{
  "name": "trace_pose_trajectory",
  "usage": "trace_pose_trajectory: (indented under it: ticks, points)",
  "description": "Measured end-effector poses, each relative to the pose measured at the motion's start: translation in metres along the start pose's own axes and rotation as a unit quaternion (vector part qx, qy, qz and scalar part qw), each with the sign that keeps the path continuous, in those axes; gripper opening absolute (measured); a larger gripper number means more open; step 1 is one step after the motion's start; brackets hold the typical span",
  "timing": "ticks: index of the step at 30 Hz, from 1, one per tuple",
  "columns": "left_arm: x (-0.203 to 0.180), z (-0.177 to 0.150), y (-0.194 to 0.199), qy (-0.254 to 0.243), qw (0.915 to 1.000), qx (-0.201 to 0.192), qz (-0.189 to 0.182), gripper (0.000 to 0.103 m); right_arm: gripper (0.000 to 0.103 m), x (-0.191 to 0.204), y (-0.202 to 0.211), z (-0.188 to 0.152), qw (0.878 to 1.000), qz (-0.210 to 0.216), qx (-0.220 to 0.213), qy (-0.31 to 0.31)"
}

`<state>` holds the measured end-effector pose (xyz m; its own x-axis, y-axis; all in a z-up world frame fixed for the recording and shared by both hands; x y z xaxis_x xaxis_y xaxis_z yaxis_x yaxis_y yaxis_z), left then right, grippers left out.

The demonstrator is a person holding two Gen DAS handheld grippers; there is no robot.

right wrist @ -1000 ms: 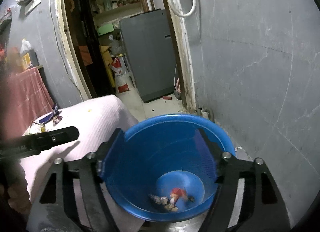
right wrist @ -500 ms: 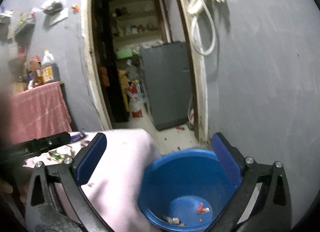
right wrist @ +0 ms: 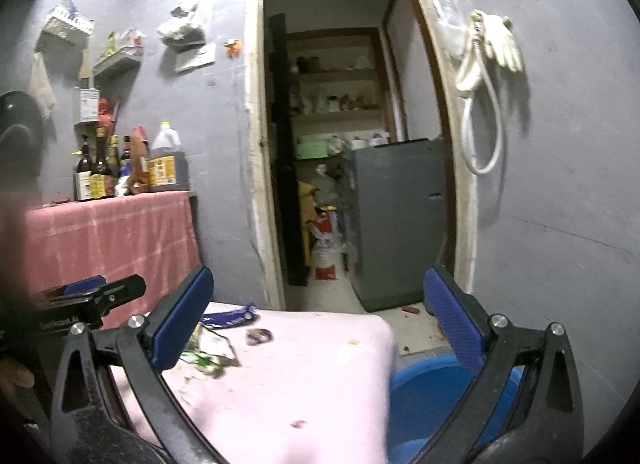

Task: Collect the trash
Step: 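Move both tools back over the trash pile on the table, then grasp a white paper strip with the left gripper while the right gripper grasps crumpled paper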

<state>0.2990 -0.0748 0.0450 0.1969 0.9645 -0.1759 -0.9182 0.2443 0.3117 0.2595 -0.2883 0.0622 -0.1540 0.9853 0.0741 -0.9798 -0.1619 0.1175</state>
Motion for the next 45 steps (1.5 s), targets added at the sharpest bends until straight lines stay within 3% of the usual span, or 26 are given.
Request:
trace_pose_trajectory:
  ticks: [11, 23, 27, 31, 40, 45]
  points:
    - [0.068, -0.014, 0.011, -0.008, 0.9983, -0.005, 0.057, 0.101, 0.103, 0.062, -0.034, -0.016, 0.998, 0.057, 0.024, 0.03]
    - [0.104, -0.072, -0.04, -0.011, 0.9923, 0.104, 0.066, 0.101, 0.101, 0.079, -0.084, -0.078, 0.986, 0.081, 0.137, 0.04]
    - [0.107, -0.085, -0.055, -0.006, 0.9895, 0.133, 0.056, 0.099, 0.09, 0.084, -0.098, -0.1, 0.979, 0.089, 0.178, 0.047]
    - [0.105, -0.092, -0.071, 0.0, 0.9859, 0.164, 0.033, 0.081, 0.077, 0.089, -0.112, -0.121, 0.968, 0.105, 0.225, 0.045]
    - [0.089, -0.104, -0.101, 0.005, 0.9748, 0.222, -0.02, 0.038, 0.06, 0.104, -0.129, -0.145, 0.947, 0.133, 0.287, 0.055]
    - [0.084, -0.103, -0.107, 0.01, 0.9721, 0.231, -0.036, 0.027, 0.054, 0.11, -0.139, -0.151, 0.94, 0.144, 0.305, 0.047]
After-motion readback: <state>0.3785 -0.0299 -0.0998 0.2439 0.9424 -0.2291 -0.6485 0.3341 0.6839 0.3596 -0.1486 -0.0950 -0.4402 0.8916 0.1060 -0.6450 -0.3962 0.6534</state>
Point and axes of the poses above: each gripper's, at about its wrist camera, not at the fingertips, and y roughly against the way its jaws point, x to its left, z to its top, the point moved 9 cm from there along -y, roughly the way its jaws point, and after that the axes turned 1 degree about x, right-handed, at the moved point
